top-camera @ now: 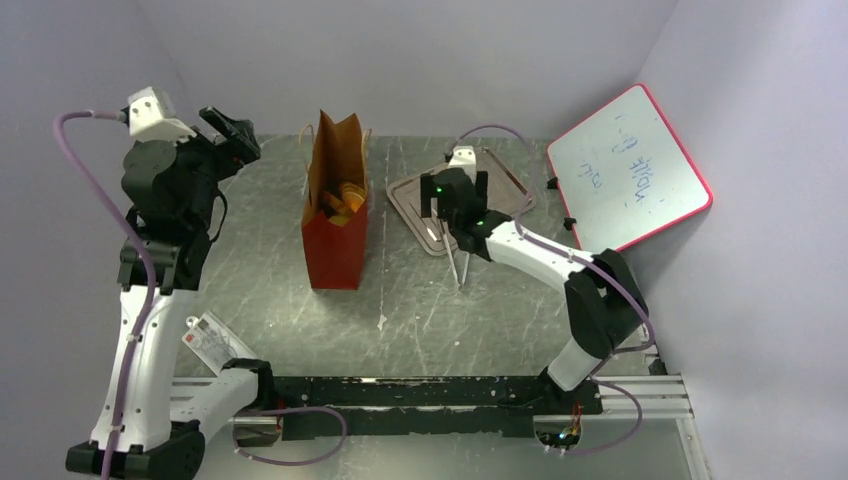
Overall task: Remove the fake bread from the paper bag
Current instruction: Adjust the paper bag at the center of the board.
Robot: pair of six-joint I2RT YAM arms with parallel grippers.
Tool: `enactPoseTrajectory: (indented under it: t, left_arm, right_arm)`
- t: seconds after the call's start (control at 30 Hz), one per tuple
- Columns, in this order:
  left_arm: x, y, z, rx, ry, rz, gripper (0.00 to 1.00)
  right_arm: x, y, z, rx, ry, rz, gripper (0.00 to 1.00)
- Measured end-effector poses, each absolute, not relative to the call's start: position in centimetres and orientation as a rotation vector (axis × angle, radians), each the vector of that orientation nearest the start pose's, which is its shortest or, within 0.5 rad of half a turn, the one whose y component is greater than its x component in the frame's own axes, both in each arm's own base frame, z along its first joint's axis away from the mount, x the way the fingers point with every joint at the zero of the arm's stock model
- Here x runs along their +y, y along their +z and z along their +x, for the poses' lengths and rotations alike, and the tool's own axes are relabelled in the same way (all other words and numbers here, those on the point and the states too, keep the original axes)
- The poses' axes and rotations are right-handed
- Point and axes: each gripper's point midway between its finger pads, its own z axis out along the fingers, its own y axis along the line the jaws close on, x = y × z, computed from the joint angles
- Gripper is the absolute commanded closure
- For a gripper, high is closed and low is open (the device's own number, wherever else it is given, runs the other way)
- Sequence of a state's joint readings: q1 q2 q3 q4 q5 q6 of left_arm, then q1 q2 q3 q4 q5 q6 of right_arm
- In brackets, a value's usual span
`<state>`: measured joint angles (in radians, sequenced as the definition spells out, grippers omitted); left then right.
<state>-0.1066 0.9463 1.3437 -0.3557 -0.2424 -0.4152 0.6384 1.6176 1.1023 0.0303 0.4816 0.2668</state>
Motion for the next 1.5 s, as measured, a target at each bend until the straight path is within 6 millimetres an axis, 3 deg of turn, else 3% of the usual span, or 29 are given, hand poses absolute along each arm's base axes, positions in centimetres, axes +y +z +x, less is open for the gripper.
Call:
enactPoseTrajectory:
  t: [0.27,0.47,0.63,0.87,1.03,1.37,1.5]
  left_arm:
    - [-2.1,38.7,34.9,1.728,-0.204,-0.377,0.06]
    - [-4.7,34.4,36.0,1.907,-0.219,-0.262,0.06]
    - [-7.3,33.1,35.7,1.981,-0.242,-0.161,0.06]
    - [-9.1,32.7,34.6,2.019,-0.271,-0.085,0.06]
    - [-10.6,31.0,34.7,2.078,-0.260,-0.045,0.06]
    - [-10.4,25.6,36.5,2.203,-0.118,-0.076,0.06]
    - [-10.0,24.6,36.9,2.216,-0.079,-0.093,0.01]
  right_arm:
    - [19.8,12.8,41.1,2.062,-0.167,-0.054,0.01]
    - [18.0,10.6,40.3,2.107,-0.293,-0.045,0.01]
    - [17.1,9.8,39.7,2.125,-0.346,-0.032,0.01]
    - [16.2,8.9,39.0,2.152,-0.378,-0.016,0.01]
    - [15.3,7.8,38.3,2.177,-0.404,-0.010,0.01]
    - [14.6,6.7,37.7,2.208,-0.415,-0.018,0.01]
    - [14.9,6.2,37.5,2.223,-0.389,-0.033,0.01]
